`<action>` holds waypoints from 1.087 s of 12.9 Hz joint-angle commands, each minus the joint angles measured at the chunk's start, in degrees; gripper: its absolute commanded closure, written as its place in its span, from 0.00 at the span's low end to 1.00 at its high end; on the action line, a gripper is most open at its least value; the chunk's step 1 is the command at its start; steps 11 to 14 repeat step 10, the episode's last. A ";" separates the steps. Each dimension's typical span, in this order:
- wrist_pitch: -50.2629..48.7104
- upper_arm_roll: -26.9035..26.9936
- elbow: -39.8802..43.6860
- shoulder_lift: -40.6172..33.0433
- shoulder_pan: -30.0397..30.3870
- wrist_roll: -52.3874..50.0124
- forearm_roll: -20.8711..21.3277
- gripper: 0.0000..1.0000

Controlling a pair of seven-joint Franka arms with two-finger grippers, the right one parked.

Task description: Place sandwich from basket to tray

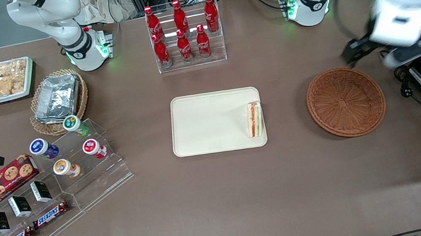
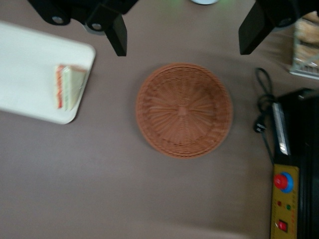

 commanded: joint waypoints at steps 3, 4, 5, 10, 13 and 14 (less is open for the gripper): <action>-1.02 8.54 -5.28 -5.38 -1.93 17.35 -2.30 0.00; -0.94 8.27 -5.02 -5.12 -1.93 18.15 -2.30 0.00; -1.02 8.27 -4.75 -4.85 -1.84 19.20 -2.30 0.00; -1.02 8.45 -4.49 -4.76 -1.75 18.52 -2.83 0.00; -1.02 8.45 -4.49 -4.76 -1.75 18.52 -2.83 0.00; -1.02 8.45 -4.49 -4.76 -1.75 18.52 -2.83 0.00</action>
